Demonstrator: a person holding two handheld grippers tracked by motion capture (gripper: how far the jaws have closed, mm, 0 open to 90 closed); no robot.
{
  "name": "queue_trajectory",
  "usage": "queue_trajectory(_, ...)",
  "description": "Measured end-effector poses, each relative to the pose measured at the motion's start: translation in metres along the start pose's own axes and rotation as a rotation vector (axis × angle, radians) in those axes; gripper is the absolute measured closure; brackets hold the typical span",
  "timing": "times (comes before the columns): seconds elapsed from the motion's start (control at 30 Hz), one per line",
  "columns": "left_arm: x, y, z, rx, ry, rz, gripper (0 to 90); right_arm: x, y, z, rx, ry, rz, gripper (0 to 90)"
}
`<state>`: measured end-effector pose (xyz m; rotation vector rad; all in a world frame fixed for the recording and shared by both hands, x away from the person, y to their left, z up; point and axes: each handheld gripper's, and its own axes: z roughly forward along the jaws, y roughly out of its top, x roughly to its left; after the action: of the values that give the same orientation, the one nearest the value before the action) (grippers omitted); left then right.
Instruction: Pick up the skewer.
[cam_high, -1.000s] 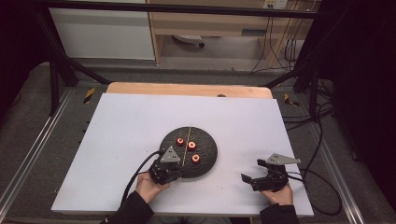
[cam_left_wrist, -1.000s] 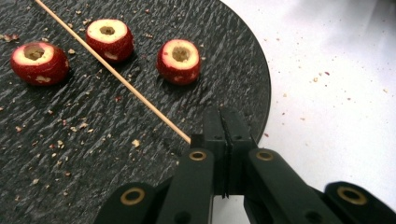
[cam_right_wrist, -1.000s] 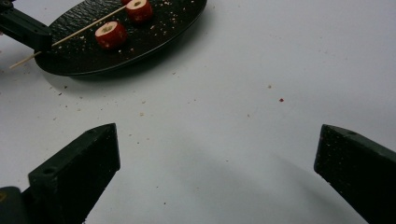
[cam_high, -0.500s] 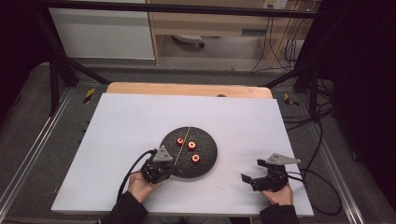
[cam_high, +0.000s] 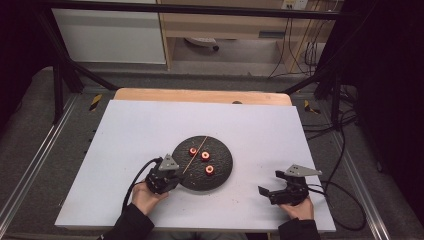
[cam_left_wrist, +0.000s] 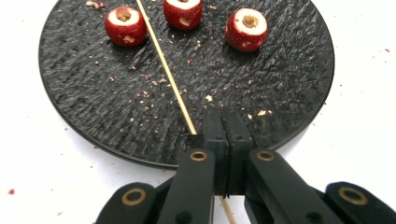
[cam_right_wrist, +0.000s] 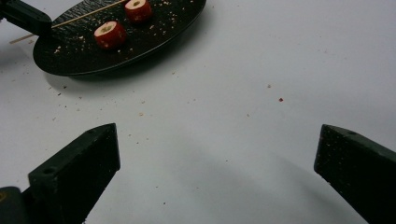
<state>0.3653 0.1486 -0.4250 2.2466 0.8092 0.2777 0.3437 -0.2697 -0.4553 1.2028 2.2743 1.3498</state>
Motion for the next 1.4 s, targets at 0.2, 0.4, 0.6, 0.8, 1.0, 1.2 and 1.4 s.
queue_trajectory(0.2, 0.002, 0.012, -0.009, -0.002, 0.036, -0.004, 75.6, 0.0, 0.0, 0.0, 0.001, 0.0, -0.001, 1.2)
queue_trajectory(0.4, 0.006, 0.028, -0.007, 0.029, 0.091, -0.019, 47.3, 0.0, 0.0, 0.0, -0.001, 0.002, 0.001, 1.2)
queue_trajectory(0.6, 0.005, 0.04, 0.006, 0.092, 0.119, -0.032, 38.9, 0.0, 0.0, 0.0, -0.001, 0.004, 0.002, 1.2)
queue_trajectory(0.8, 0.007, 0.045, 0.019, 0.167, 0.123, -0.053, 54.4, 0.0, 0.0, 0.0, 0.0, 0.004, 0.003, 1.2)
queue_trajectory(1.0, 0.009, 0.045, 0.025, 0.209, 0.11, -0.076, 62.8, 0.0, 0.0, 0.0, -0.001, 0.005, 0.006, 1.2)
queue_trajectory(1.2, 0.009, 0.045, 0.028, 0.225, 0.104, -0.083, 75.7, 0.0, 0.0, 0.001, 0.002, 0.006, 0.006, 1.2)
queue_trajectory(1.4, 0.01, 0.045, 0.03, 0.239, 0.122, -0.098, 80.4, 0.0, 0.0, 0.0, 0.003, 0.006, 0.005, 1.2)
